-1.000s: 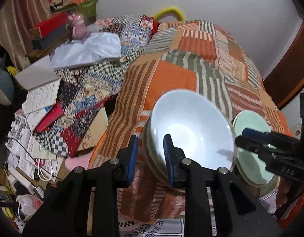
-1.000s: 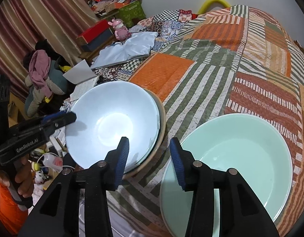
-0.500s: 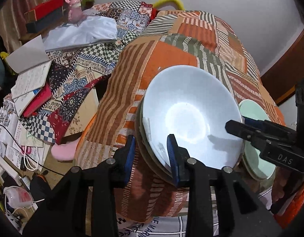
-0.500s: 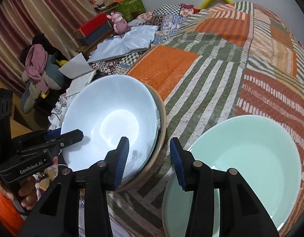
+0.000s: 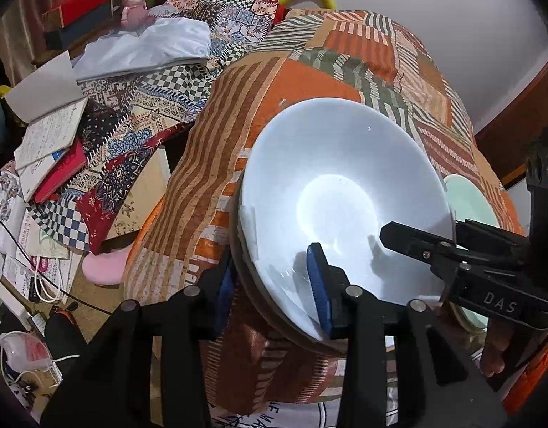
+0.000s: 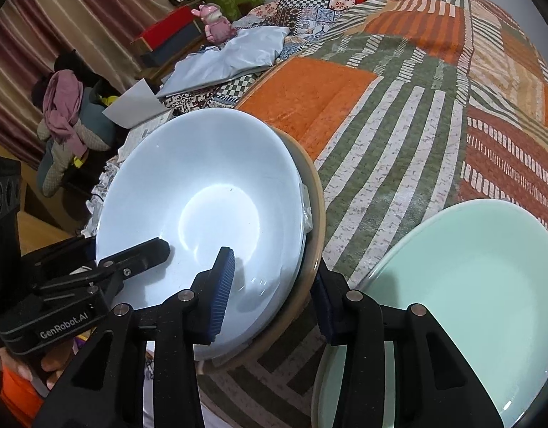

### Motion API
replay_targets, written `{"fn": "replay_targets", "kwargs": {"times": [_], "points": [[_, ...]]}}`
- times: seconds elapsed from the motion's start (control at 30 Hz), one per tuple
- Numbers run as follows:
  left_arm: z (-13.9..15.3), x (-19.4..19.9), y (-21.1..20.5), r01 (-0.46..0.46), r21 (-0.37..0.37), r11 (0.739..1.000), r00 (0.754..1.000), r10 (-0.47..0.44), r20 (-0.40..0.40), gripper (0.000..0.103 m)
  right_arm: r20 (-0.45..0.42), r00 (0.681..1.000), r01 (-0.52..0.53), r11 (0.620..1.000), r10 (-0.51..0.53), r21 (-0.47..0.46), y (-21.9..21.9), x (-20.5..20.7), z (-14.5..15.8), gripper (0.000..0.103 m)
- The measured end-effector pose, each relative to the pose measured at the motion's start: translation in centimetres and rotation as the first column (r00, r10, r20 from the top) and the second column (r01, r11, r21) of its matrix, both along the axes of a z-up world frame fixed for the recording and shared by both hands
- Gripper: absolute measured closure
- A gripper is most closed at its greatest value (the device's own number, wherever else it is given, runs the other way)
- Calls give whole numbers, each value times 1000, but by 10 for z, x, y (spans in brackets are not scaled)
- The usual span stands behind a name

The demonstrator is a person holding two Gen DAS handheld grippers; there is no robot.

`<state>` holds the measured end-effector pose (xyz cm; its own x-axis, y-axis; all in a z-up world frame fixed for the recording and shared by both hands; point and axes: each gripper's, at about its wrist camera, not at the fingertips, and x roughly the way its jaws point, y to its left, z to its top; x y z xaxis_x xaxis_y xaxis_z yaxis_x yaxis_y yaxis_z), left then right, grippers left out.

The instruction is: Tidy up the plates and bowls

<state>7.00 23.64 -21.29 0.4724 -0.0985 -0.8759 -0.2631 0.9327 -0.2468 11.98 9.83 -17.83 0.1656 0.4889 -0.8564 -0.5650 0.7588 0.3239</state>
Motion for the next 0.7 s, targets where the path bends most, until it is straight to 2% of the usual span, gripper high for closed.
{"fn": "replay_targets", "kwargs": {"times": [0.13,0.27,0.7], "points": [[4,0,-6,-4,40,999,1000,4,1,64,14,1000,-2,1000,3,-18,1,-1,1,65],[7,1,-12,-10,83,996,1000,10,-4,64,-5,1000,22,1000,-22,2,-1,2,3,65],[28,4,-32,-4,86,996,1000,2,26,64,-4,997,80,995,-80,58,-34,1,17,65]]}}
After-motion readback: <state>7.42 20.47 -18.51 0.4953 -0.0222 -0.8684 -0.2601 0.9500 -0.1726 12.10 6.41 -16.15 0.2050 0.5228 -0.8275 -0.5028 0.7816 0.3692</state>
